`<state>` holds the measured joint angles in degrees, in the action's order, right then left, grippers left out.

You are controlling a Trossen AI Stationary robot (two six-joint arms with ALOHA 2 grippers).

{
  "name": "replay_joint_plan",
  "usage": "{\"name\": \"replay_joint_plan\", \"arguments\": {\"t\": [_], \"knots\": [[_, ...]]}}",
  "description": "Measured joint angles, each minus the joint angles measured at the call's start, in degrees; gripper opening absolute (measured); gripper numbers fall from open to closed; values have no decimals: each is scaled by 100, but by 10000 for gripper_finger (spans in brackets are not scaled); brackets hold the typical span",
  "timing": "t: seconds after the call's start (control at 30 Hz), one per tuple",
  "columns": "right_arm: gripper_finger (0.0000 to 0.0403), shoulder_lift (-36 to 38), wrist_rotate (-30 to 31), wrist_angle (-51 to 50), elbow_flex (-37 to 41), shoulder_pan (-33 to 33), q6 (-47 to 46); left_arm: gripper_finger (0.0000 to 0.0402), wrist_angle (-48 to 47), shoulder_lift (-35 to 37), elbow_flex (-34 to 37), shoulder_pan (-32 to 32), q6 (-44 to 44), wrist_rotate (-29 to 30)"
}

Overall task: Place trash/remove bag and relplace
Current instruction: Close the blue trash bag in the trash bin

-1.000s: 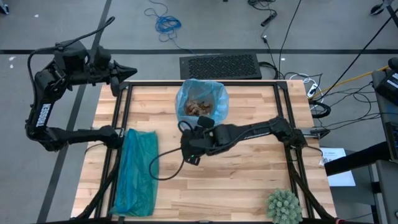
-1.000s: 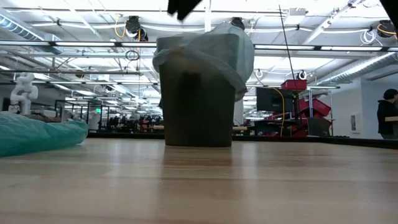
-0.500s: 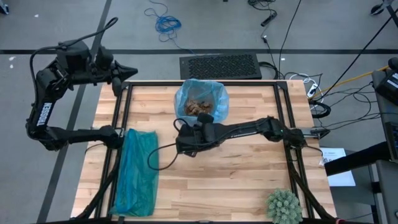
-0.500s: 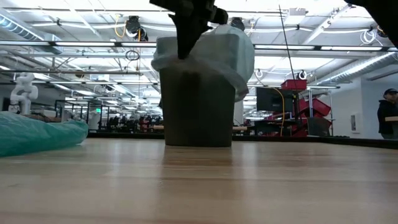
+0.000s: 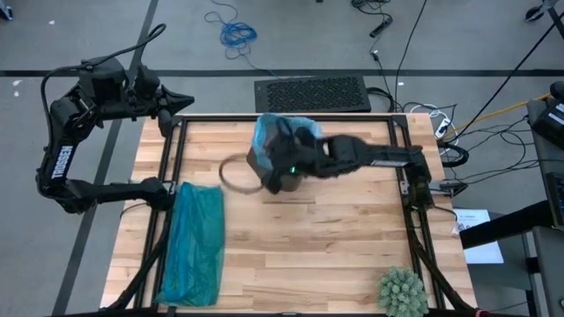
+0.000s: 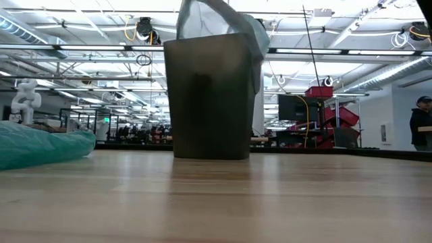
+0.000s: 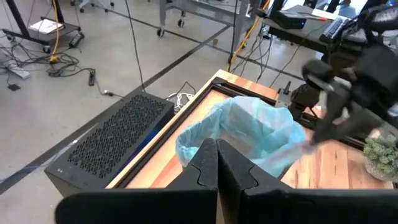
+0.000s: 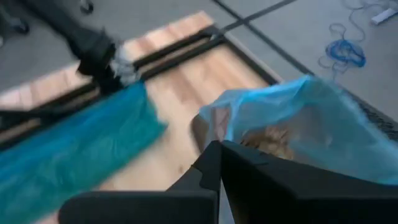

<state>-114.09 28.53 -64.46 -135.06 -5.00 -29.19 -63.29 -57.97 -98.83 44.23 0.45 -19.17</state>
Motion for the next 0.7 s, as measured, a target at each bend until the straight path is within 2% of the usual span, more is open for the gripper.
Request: {"name": "replay_joint_plan", "arguments": {"t": [0.17, 0.23, 0.37, 0.6, 0.7], "knots": [[0, 127, -77, 68, 2, 592, 33, 0, 37, -30, 0, 0, -1, 4], [0, 129, -345, 71, 2, 855, 170, 0, 37, -31, 0, 0, -26, 7], [0, 85, -1134, 83, 7, 1395, 461, 0, 152, -31, 0, 0, -319, 57], [0, 94, -3086, 84, 9, 2336, 692, 0, 316, -37, 0, 1, -1187, 796], [0, 97, -3543, 53, 9, 2712, 995, 0, 344, -107, 0, 0, -1580, 880]]}}
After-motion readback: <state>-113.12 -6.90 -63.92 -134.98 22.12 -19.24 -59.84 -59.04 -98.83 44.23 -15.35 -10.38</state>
